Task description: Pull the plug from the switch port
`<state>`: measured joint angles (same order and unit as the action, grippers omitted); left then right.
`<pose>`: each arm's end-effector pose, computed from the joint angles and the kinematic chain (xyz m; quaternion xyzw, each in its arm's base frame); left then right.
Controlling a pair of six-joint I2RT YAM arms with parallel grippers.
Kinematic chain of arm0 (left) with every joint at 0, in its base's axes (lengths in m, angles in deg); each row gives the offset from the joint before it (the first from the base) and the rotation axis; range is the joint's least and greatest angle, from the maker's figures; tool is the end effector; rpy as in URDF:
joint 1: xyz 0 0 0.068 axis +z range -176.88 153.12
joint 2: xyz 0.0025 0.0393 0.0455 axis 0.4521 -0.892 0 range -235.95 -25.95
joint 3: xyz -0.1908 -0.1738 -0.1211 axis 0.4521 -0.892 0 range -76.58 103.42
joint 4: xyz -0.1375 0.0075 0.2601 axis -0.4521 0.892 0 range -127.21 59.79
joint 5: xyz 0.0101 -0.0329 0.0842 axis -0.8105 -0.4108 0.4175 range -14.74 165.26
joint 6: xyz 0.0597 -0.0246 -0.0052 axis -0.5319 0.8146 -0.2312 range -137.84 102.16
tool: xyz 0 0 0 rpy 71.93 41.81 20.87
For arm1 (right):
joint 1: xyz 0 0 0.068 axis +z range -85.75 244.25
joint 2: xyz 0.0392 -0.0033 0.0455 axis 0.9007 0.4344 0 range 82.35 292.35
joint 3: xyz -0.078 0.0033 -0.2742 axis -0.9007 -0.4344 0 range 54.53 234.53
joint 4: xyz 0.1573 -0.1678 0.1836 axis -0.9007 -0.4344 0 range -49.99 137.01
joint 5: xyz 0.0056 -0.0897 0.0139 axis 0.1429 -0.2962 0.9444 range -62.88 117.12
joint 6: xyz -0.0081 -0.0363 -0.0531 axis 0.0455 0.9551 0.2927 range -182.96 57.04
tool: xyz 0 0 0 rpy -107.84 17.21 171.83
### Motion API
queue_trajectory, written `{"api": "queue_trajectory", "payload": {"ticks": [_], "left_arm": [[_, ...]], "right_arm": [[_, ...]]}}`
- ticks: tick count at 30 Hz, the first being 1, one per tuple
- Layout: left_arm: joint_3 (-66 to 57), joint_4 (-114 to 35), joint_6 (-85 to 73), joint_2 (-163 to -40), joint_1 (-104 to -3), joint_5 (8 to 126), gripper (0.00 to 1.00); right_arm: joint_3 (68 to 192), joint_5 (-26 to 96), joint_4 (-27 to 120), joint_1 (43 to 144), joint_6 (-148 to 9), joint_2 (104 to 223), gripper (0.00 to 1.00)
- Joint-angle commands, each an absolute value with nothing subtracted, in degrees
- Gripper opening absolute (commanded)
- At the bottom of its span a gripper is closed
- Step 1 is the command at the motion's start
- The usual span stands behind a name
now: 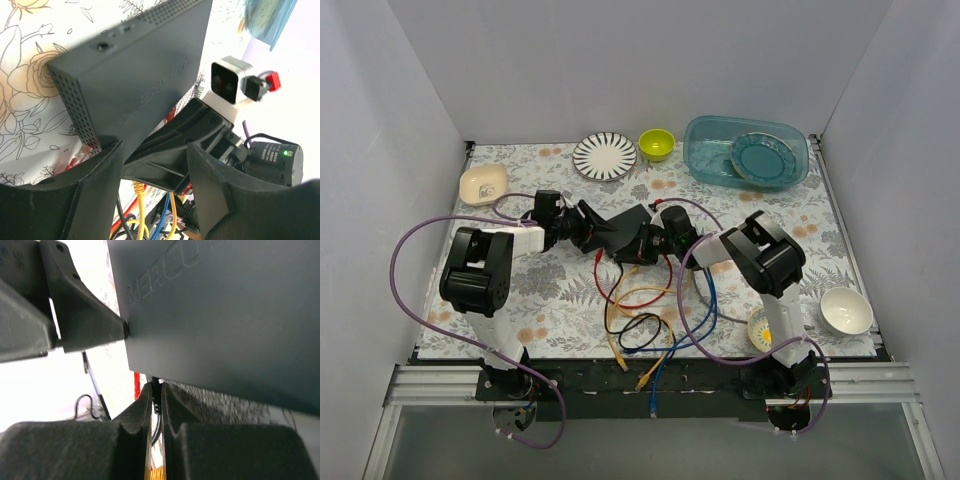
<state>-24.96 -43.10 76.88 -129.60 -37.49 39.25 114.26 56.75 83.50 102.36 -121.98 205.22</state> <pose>0.3723 -0.0999 0.1158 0.5052 -0.7324 0.4564 0.0126 0.3430 0.3007 0.0703 0.0174 0.8335 0.5245 0.1727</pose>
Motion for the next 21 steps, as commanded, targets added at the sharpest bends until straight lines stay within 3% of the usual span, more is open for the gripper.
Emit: {"api": "queue_trajectory", "payload": {"ticks": [1,6,7,10,13,18,21], "left_arm": [[-26.0,-37.6,74.5,-129.0,-36.5,45.0,0.54],[-25.3,-35.1,74.0,-127.6,-36.1,45.6,0.54],[-25.1,-34.8,74.0,-127.4,-36.2,45.5,0.54],[-25.6,-34.1,74.3,-125.4,-36.1,45.7,0.55],[-26.7,-32.9,74.4,-122.0,-36.1,46.1,0.55],[-30.2,-31.9,76.8,-116.7,-36.3,47.8,0.55],[-32.2,-31.1,77.8,-115.6,-37.0,49.9,0.53]], "right_arm": [[110.1,54.9,66.5,102.4,-114.2,205.0,0.01],[112.5,52.8,60.1,102.4,-108.2,203.1,0.01],[113.2,51.0,56.4,102.4,-107.0,202.6,0.16],[116.8,43.7,48.5,102.3,-102.3,198.5,0.38],[120.9,36.9,37.7,102.2,-96.6,191.9,0.45],[133.7,25.6,27.3,100.0,-91.0,188.3,0.47],[140.4,24.1,22.7,96.3,-91.3,192.6,0.35]]}}
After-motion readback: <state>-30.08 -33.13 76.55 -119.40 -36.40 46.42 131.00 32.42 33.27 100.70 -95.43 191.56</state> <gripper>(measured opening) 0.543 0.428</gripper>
